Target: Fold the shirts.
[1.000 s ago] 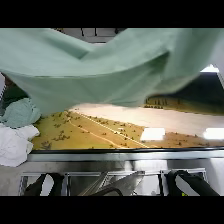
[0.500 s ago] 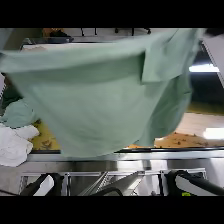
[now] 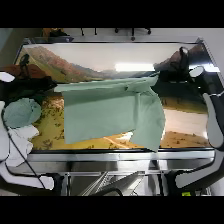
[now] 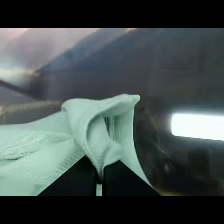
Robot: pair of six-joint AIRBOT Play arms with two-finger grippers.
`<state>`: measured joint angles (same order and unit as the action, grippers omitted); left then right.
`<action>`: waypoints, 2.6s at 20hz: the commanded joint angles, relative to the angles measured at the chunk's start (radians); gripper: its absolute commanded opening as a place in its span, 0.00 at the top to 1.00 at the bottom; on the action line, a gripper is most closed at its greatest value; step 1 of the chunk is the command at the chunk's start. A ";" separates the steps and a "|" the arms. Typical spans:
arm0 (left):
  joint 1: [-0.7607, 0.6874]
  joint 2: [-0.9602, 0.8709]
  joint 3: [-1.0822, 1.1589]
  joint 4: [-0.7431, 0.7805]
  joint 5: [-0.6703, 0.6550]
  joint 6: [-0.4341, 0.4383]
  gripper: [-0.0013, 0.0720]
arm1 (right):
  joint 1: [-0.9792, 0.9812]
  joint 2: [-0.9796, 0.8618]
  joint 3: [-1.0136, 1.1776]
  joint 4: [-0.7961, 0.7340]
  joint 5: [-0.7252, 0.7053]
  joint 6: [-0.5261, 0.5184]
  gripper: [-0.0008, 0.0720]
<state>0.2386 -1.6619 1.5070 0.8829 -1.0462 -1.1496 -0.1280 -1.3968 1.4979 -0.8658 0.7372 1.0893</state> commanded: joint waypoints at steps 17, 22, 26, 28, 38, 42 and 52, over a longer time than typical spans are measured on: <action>-0.079 -0.330 0.254 0.218 -0.273 -0.154 0.97 | -0.056 -0.150 -0.022 0.067 0.114 -0.087 0.96; -0.095 -0.340 0.273 0.223 -0.303 -0.167 0.28 | -0.059 -0.140 -0.020 0.069 0.138 -0.088 0.62; -0.048 -0.337 0.390 0.225 -0.482 -0.276 0.02 | -0.107 -0.031 -0.020 0.026 0.246 -0.086 0.30; -0.023 -0.299 0.356 0.224 -0.578 -0.303 0.02 | -0.172 0.034 -0.023 0.021 0.359 -0.063 0.30; -0.028 0.159 -0.574 0.213 -0.279 -0.240 0.02 | -0.426 0.243 -0.335 0.032 0.553 -0.042 0.30; -0.043 0.212 -0.673 0.213 -0.229 -0.227 0.02 | -0.430 0.245 -0.364 0.032 0.604 -0.041 0.30; -0.012 0.218 -0.597 0.125 -0.104 -0.082 0.97 | -0.437 0.246 -0.517 0.001 0.623 0.063 0.30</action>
<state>0.2054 -1.4464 0.8570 0.9722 -1.1904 -1.2591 -0.5621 -1.1515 1.0397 -0.8467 1.3533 1.1118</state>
